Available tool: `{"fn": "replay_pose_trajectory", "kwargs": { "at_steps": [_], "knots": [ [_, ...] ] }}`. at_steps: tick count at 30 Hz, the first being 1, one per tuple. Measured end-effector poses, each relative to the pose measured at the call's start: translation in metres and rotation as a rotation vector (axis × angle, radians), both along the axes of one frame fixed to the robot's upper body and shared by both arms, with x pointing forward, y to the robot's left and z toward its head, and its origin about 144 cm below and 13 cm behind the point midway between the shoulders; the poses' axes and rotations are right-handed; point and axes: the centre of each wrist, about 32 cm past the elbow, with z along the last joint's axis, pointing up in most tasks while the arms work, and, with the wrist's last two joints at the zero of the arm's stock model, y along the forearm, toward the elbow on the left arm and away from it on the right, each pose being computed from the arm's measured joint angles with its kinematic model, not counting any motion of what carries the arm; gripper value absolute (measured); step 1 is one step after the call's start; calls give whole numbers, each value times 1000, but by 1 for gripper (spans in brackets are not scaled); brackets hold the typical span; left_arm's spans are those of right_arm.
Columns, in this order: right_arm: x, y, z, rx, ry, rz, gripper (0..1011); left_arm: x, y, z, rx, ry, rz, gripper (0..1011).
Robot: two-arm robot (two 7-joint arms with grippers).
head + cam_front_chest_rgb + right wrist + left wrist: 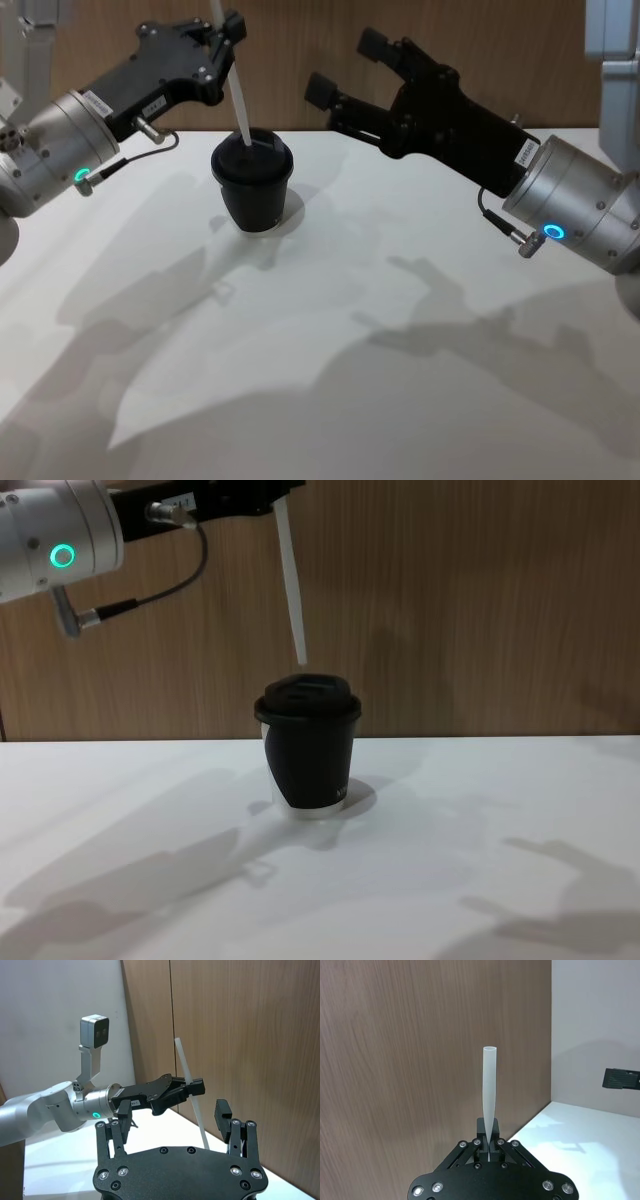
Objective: Pick up the straw with one hand, pass it to the other hand, and insert it into the cup.
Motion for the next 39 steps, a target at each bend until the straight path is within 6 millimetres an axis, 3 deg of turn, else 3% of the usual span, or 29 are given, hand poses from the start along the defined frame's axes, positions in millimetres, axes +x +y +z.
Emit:
{"fn": "replay_pose_trajectory", "kwargs": {
  "at_steps": [39],
  "knots": [
    [0, 0, 0, 0, 0, 0, 1001, 3, -4, -11, 51, 39, 20, 15]
  ]
}}
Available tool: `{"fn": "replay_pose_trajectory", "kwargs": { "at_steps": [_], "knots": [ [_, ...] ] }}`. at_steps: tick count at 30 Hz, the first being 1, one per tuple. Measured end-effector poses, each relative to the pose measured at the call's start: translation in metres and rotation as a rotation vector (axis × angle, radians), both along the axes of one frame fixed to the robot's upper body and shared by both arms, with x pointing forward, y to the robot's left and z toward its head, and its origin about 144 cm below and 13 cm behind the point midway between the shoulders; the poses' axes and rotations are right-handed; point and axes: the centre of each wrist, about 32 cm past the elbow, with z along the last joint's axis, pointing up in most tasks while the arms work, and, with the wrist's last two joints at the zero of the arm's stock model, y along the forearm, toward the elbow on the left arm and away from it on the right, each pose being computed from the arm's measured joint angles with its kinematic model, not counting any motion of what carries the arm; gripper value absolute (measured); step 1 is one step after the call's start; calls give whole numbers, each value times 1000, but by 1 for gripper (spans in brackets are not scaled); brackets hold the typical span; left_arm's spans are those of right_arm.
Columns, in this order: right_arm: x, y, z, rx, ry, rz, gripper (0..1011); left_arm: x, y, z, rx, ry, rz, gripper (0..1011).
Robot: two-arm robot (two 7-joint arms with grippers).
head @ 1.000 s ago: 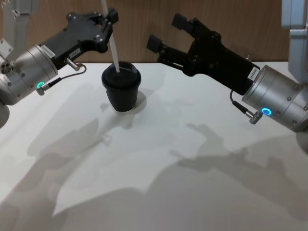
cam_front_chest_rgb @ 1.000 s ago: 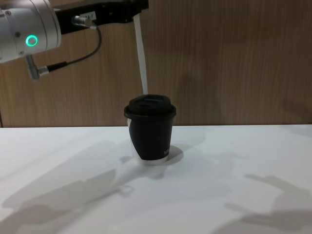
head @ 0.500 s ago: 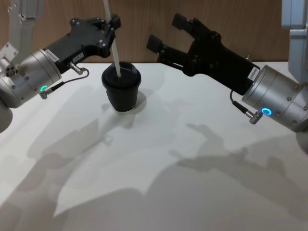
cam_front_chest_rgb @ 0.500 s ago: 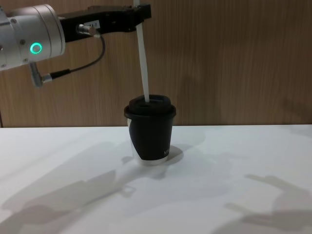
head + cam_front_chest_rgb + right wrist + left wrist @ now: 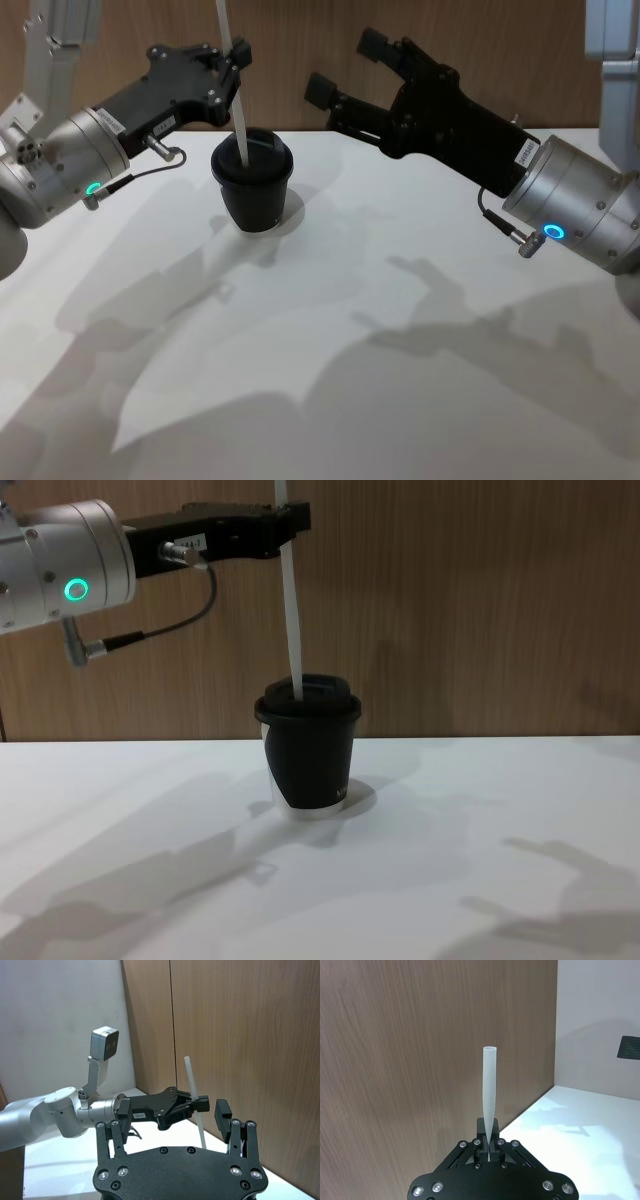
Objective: Pick up the straw with one hand, pass it to the other hand, and insert it into the cup.
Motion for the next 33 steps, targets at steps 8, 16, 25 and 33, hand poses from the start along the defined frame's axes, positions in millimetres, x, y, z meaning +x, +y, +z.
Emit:
{"fn": "replay_pose_trajectory", "kwargs": {
  "at_steps": [8, 16, 25, 33],
  "knots": [
    [0, 0, 0, 0, 0, 0, 1001, 2, 0, -2, 15, 1, 8, 14],
    [0, 0, 0, 0, 0, 0, 1001, 5, -3, -6, 23, 5, 10, 14],
    [0, 0, 0, 0, 0, 0, 1001, 9, -6, -14, 14, 19, 13, 22],
    [0, 0, 0, 0, 0, 0, 1001, 12, -7, -19, 0, 39, 26, 257]
  ]
}}
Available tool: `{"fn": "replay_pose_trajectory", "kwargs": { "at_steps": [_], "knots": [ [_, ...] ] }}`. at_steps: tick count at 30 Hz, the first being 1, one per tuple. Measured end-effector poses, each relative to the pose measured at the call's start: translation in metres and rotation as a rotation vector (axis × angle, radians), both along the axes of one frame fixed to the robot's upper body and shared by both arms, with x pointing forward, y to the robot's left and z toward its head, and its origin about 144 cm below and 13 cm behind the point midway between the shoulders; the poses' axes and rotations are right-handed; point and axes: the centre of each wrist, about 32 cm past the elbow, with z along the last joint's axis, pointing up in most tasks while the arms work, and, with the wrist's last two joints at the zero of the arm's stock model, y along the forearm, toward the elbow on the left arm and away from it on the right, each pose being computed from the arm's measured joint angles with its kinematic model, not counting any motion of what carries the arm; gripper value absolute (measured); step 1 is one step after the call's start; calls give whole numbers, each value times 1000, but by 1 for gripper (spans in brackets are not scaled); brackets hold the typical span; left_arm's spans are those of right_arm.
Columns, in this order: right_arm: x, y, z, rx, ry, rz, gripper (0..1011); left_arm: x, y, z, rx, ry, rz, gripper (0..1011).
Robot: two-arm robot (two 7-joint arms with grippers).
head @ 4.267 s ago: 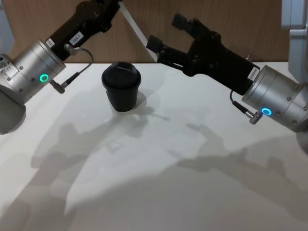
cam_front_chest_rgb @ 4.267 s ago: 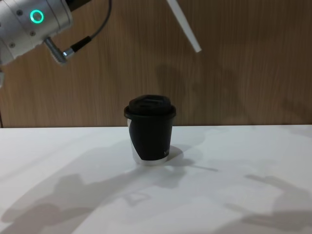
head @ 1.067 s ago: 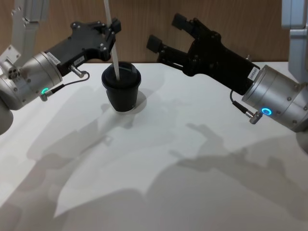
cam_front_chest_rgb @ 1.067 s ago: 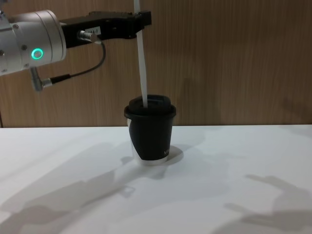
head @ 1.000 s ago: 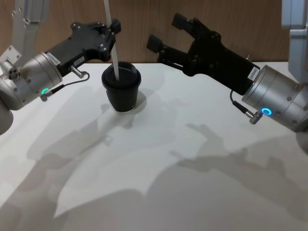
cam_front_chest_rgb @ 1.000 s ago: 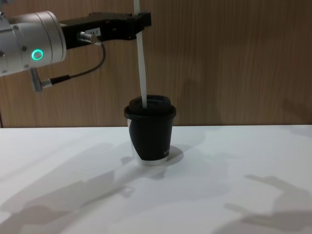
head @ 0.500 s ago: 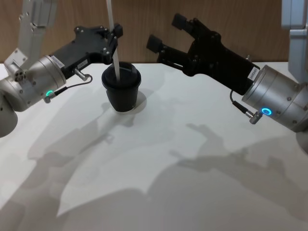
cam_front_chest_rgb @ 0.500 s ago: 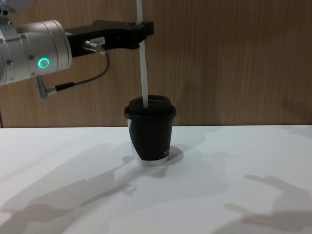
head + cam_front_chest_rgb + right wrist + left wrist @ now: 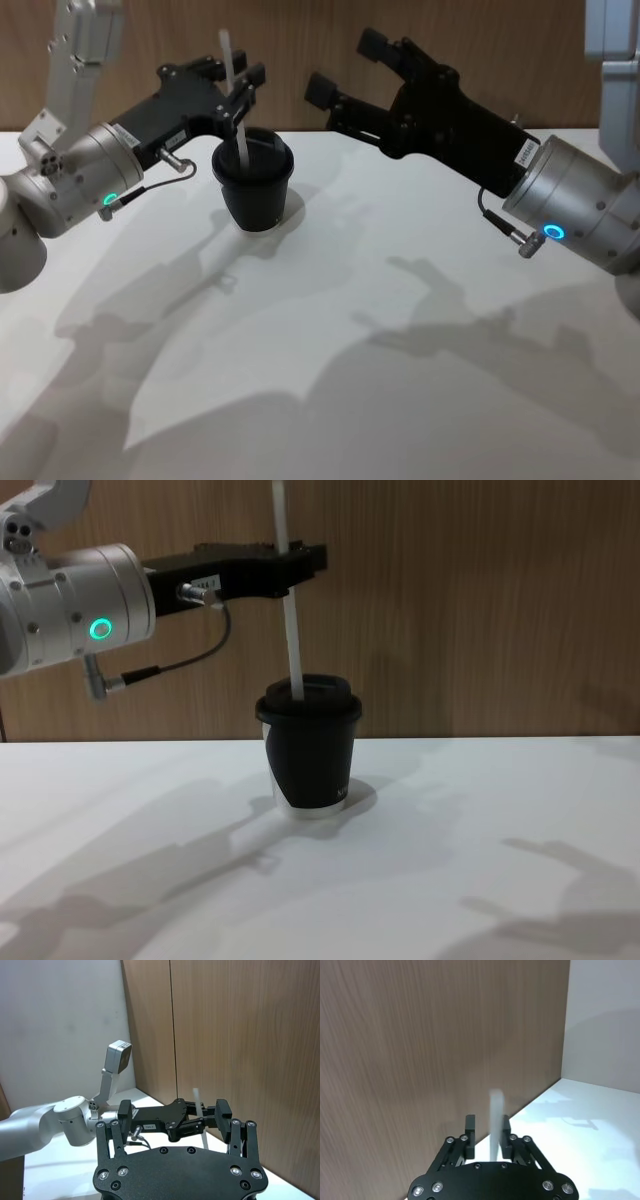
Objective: Pick up the straw with one hand, pass it to the other hand, and insert it into the cup.
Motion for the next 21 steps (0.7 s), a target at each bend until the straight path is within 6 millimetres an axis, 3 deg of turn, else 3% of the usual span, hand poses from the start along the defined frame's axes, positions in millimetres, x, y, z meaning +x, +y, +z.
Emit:
{"fn": "replay_pose_trajectory", "kwargs": {
  "at_steps": [3, 6, 10, 14, 21],
  "knots": [
    [0, 0, 0, 0, 0, 0, 1001, 0, 1, -1, -4, 6, 7, 311],
    [0, 0, 0, 0, 0, 0, 1001, -2, 3, -4, -13, 17, 19, 457],
    [0, 0, 0, 0, 0, 0, 1001, -5, 5, -4, -25, 21, 29, 542],
    [0, 0, 0, 0, 0, 0, 1001, -10, 11, -5, -48, 26, 45, 707],
    [0, 0, 0, 0, 0, 0, 1001, -22, 21, -9, -85, 40, 63, 912]
  ]
}}
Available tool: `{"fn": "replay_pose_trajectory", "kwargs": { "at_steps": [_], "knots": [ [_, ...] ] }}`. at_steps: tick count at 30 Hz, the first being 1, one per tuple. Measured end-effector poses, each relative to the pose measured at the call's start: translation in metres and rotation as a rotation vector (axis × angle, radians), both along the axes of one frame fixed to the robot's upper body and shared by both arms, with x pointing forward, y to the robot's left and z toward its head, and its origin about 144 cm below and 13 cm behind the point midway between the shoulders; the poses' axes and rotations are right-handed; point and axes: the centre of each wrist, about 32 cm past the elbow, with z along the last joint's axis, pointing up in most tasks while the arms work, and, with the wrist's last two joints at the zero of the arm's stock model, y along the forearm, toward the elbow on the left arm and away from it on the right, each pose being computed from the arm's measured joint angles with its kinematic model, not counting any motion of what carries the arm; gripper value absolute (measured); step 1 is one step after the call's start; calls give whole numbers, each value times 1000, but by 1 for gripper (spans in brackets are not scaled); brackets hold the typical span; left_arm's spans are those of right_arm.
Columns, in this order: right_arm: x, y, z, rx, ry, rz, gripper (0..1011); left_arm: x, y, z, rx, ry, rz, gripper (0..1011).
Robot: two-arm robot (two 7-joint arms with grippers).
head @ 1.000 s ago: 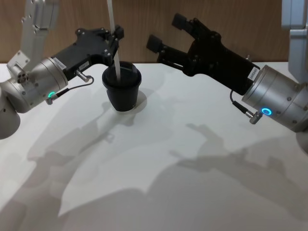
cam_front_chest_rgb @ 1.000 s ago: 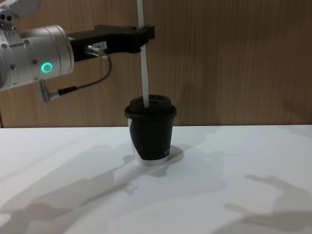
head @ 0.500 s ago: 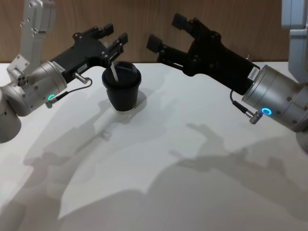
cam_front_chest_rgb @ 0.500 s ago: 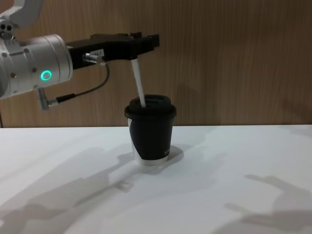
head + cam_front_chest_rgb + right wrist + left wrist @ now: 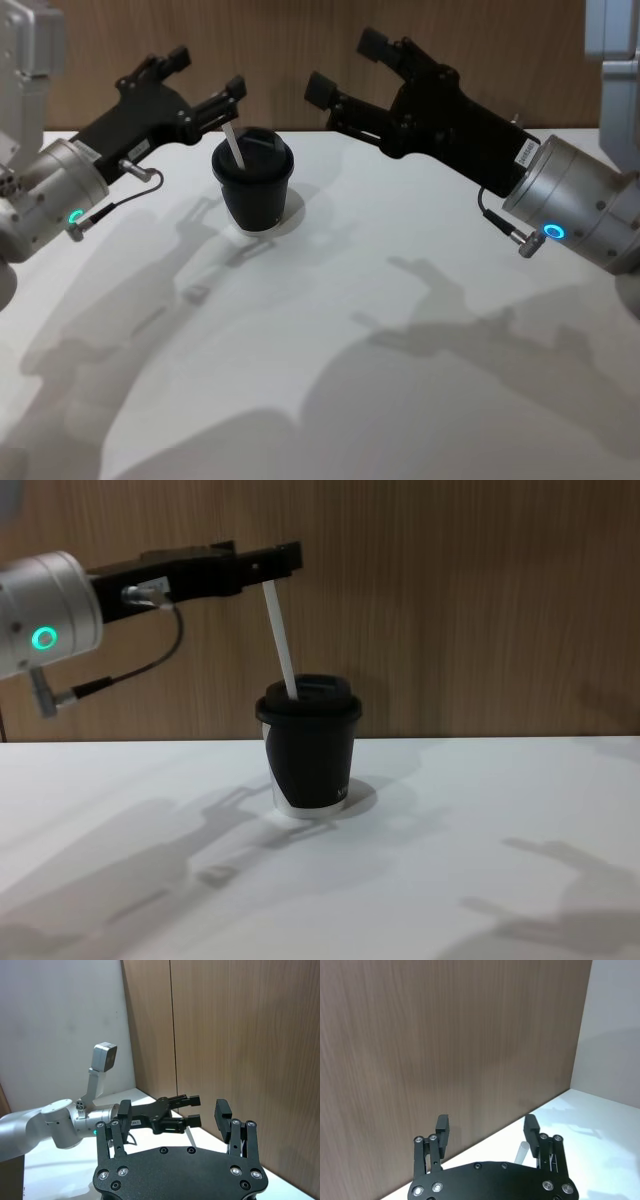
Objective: Pick up the straw with one hand, pass it to the other hand, and insert it into the cup.
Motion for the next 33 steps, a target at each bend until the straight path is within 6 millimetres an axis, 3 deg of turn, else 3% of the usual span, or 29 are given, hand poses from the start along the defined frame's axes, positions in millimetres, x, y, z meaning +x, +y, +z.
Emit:
{"fn": "replay_pose_trajectory", "kwargs": {
  "at_steps": [4, 33],
  "knots": [
    [0, 0, 0, 0, 0, 0, 1001, -6, 5, -2, -18, 14, 4, 1001],
    [-6, -1, -3, -25, 8, -4, 1001, -42, 30, -30, -83, 140, -131, 1003]
  ]
}}
